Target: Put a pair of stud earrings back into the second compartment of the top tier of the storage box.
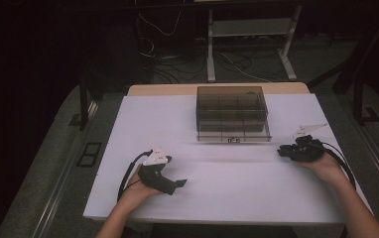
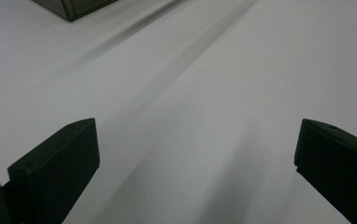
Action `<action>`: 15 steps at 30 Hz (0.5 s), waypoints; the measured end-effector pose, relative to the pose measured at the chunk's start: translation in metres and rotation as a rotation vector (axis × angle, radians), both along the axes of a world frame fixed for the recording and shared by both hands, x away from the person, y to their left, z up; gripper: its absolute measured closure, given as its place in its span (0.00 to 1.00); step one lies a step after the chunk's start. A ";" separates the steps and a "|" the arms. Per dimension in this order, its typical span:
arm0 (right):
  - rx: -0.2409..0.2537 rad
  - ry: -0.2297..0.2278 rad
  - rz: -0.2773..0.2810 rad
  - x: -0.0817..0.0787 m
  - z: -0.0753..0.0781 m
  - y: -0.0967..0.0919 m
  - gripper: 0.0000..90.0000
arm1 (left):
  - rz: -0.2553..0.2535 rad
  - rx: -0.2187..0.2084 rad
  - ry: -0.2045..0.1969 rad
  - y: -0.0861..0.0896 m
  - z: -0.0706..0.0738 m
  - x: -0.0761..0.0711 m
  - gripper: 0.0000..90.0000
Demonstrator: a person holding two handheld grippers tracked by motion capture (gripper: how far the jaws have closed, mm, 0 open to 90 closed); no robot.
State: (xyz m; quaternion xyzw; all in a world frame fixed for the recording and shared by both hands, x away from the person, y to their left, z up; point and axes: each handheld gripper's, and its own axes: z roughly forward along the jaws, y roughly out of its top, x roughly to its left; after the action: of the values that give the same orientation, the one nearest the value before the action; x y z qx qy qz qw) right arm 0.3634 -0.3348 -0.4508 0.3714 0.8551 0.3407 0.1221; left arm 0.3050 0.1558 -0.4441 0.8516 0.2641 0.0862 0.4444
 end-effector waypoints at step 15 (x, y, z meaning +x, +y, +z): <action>0.012 0.011 -0.003 0.000 0.001 -0.001 0.88 | -0.001 0.000 -0.004 0.000 0.000 0.000 0.00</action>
State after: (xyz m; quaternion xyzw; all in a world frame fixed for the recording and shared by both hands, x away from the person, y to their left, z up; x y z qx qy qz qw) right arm 0.3639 -0.3353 -0.4496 0.3753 0.8531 0.3437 0.1155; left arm 0.3054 0.1561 -0.4438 0.8517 0.2628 0.0876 0.4449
